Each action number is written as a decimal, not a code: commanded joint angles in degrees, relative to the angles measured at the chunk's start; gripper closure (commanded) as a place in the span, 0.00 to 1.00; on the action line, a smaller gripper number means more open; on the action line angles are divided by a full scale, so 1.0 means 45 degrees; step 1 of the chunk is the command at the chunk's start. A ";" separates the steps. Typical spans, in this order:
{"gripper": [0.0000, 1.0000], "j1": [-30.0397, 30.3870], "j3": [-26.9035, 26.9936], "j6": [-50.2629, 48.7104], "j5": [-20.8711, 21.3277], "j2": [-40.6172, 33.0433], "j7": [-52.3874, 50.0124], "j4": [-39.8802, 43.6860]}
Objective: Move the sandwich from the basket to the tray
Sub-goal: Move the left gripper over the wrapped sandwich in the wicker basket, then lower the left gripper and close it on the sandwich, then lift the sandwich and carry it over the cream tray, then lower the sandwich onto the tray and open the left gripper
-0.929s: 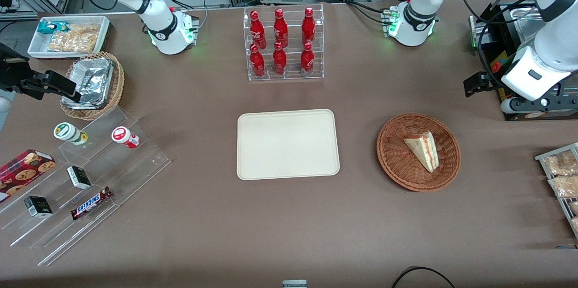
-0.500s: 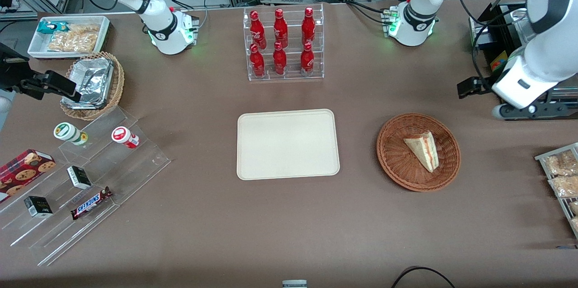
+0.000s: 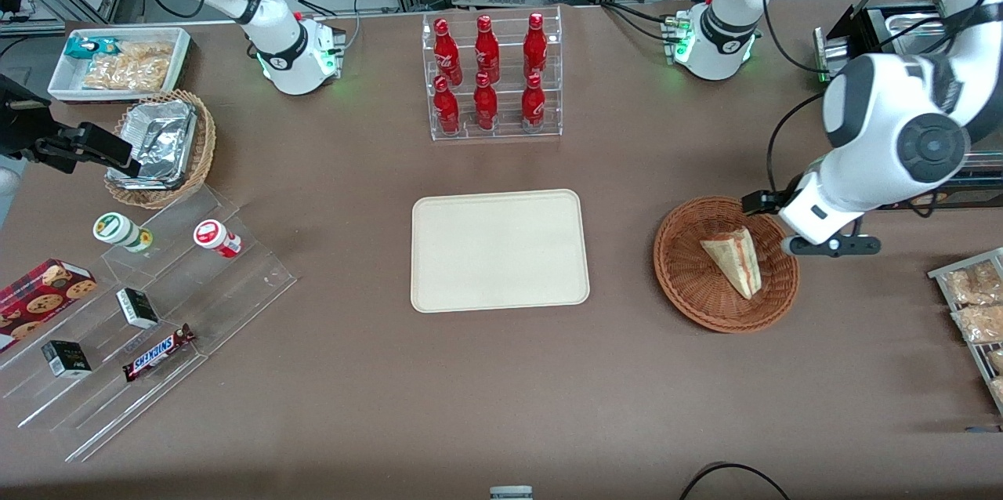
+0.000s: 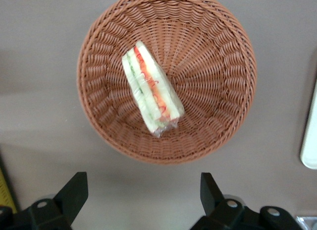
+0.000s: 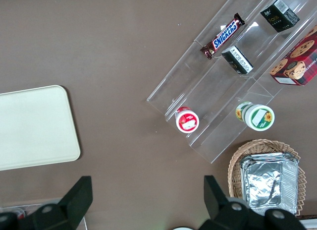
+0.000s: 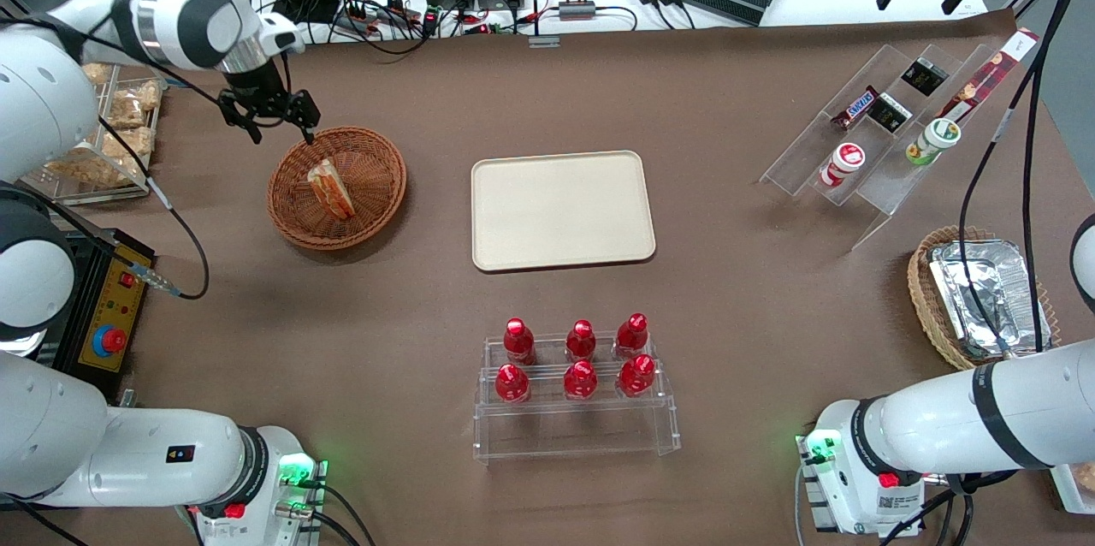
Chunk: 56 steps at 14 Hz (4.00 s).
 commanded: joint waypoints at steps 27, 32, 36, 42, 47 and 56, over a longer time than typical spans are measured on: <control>0.98 -0.0252 0.0050 0.5562 -0.0090 0.1344 -0.6491 -0.2231; 0.97 -0.1305 -0.0341 0.1636 -0.0031 0.1479 -0.4969 0.0406; 0.95 -0.3061 -0.0360 0.1436 -0.0167 0.2315 -0.5138 0.1422; 0.95 -0.5426 -0.0380 0.1592 -0.0575 0.4307 -0.7248 0.3335; 0.95 -0.6929 -0.0380 0.1981 -0.1788 0.5969 -0.7990 0.5271; 0.95 -0.8554 -0.0302 0.3233 -0.1031 0.8079 -1.0606 0.7282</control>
